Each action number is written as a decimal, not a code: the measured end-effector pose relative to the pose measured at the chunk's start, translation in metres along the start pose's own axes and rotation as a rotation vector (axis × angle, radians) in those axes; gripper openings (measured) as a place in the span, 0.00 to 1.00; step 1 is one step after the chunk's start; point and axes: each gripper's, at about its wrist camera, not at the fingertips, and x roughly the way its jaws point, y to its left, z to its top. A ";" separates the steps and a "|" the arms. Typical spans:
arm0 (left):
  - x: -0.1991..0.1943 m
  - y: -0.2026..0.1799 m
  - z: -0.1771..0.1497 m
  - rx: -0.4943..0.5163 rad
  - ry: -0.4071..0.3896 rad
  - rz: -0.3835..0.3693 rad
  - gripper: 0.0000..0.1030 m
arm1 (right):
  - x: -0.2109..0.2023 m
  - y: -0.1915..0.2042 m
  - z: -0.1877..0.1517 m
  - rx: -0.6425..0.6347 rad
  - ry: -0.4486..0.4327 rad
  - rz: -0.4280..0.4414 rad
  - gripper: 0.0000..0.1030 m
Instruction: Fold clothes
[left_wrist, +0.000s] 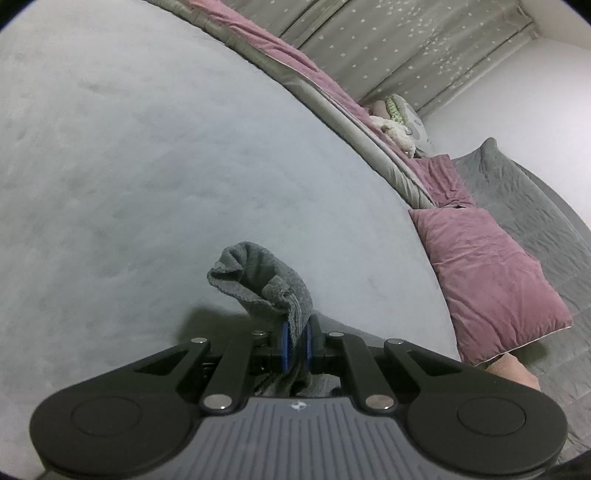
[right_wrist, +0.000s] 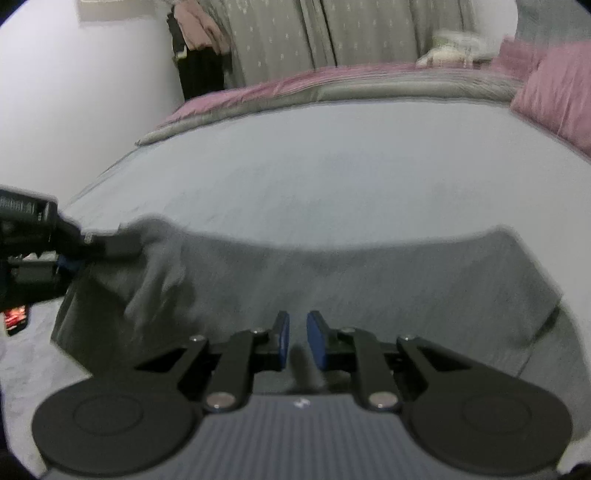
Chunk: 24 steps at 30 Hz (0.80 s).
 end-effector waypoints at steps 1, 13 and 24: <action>0.002 -0.004 0.000 0.001 0.001 0.001 0.06 | 0.007 -0.002 -0.002 0.019 0.051 0.018 0.13; 0.030 -0.061 -0.003 0.041 0.038 -0.035 0.06 | -0.037 -0.072 0.018 0.270 -0.024 0.109 0.33; 0.072 -0.100 -0.023 0.099 0.124 -0.042 0.06 | -0.050 -0.148 0.023 0.476 -0.094 0.160 0.51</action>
